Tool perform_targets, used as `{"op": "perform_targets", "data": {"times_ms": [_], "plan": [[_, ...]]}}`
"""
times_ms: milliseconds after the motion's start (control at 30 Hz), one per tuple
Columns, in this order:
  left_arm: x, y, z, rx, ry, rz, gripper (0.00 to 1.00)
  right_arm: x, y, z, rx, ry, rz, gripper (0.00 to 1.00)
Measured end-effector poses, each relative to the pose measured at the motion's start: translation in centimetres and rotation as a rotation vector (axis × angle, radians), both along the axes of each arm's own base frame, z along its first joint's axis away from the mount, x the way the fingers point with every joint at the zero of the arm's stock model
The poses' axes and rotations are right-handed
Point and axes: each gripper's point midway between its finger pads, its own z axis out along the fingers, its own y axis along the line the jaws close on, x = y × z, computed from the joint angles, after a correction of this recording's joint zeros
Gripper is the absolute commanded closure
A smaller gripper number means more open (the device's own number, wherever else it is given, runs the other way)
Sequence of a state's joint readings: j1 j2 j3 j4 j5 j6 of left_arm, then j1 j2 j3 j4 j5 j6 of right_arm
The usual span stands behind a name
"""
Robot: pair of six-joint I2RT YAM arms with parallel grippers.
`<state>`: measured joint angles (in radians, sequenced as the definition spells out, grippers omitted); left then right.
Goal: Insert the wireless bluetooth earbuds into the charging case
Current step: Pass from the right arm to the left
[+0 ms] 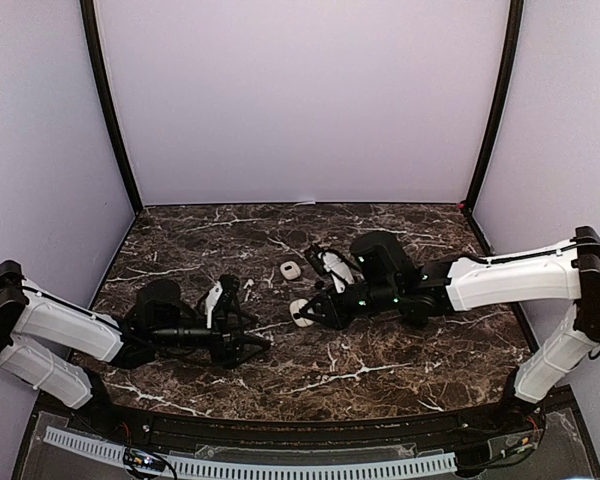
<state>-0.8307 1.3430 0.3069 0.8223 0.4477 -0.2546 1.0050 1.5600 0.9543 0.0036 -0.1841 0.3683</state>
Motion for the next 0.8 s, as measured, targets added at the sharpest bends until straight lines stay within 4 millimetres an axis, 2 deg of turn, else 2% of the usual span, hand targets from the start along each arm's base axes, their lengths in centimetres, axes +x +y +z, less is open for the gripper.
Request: {"op": "perform_targets", "data": {"times_ms": [367,567,800], "plan": [[-1.7,-1.4,0.0,-0.019,-0.022,-0.173,0.13,-2.9,0.7,2.0,0.071,-0.149,0.265,0.88],[-1.9,-3.1,1.5,-0.051,-0.077,-0.274,0.18,-4.8,1.4,2.6,0.077,-0.207,0.393,0.88],[-3.4,-3.3,2.1,-0.097,-0.148,-0.382,0.3,-6.4,3.0,4.2,0.081,-0.288,0.482,0.88]]}}
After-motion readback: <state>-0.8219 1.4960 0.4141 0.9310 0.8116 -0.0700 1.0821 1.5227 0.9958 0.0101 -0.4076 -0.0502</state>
